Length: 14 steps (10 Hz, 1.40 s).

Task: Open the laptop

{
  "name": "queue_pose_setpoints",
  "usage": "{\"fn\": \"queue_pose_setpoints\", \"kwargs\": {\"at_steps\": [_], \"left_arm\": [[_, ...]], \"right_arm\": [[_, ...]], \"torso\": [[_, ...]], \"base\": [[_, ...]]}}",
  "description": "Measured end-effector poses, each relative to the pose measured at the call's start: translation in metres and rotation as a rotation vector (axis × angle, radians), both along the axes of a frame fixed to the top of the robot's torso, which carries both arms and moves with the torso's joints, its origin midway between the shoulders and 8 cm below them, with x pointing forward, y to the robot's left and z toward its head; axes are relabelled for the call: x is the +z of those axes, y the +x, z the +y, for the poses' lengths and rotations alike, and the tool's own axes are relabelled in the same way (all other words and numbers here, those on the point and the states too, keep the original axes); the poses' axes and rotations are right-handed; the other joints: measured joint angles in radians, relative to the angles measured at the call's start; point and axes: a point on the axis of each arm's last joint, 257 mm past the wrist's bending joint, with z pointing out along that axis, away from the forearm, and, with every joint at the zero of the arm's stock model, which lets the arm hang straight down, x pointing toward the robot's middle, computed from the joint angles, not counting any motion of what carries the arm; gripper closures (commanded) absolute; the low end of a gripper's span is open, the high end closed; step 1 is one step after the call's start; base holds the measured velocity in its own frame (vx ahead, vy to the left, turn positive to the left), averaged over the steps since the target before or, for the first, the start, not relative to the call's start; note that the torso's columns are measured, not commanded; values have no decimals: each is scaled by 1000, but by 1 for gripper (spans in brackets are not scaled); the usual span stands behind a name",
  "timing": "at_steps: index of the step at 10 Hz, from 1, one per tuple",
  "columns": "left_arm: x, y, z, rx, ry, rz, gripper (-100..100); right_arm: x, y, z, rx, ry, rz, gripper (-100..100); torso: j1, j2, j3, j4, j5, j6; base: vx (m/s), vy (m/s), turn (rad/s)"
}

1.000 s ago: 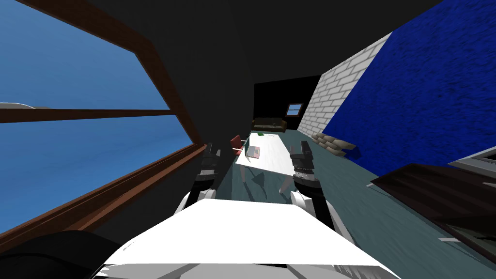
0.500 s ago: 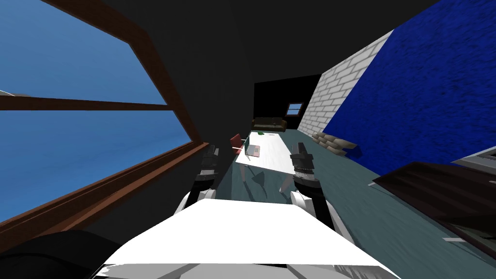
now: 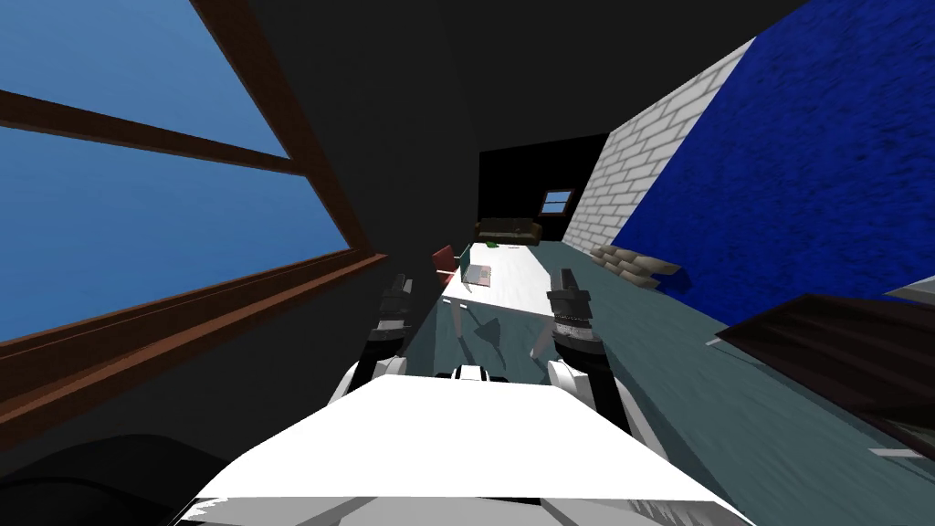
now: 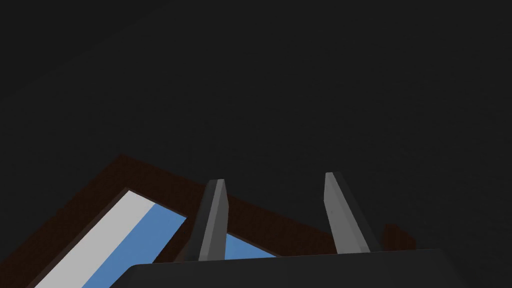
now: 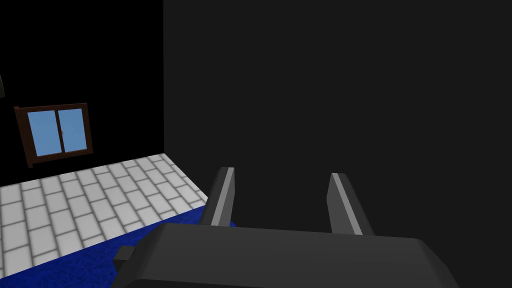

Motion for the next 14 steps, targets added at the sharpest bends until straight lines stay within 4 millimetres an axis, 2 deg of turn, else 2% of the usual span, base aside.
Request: {"fn": "queue_pose_setpoints", "kwargs": {"at_steps": [2, 5, 14], "left_arm": [[-6, 5, -5, -19, 43, 23, -100], [-25, 23, -6, -33, 105, 89, -100], [-68, 62, -1, -12, 194, 238, -100]], "right_arm": [[0, 0, 0, 0, 0, 1, 0], [0, 0, 0, 0, 0, 1, 0], [0, 0, 0, 0, 0, 1, 0]], "torso": [[0, 42, -89, 42, 0, 0], [1, 45, -95, 46, 0, 0], [1, 46, -94, 47, 0, 0]], "base": [[39, 8, -147], [83, 44, -180], [59, 30, -141]]}}
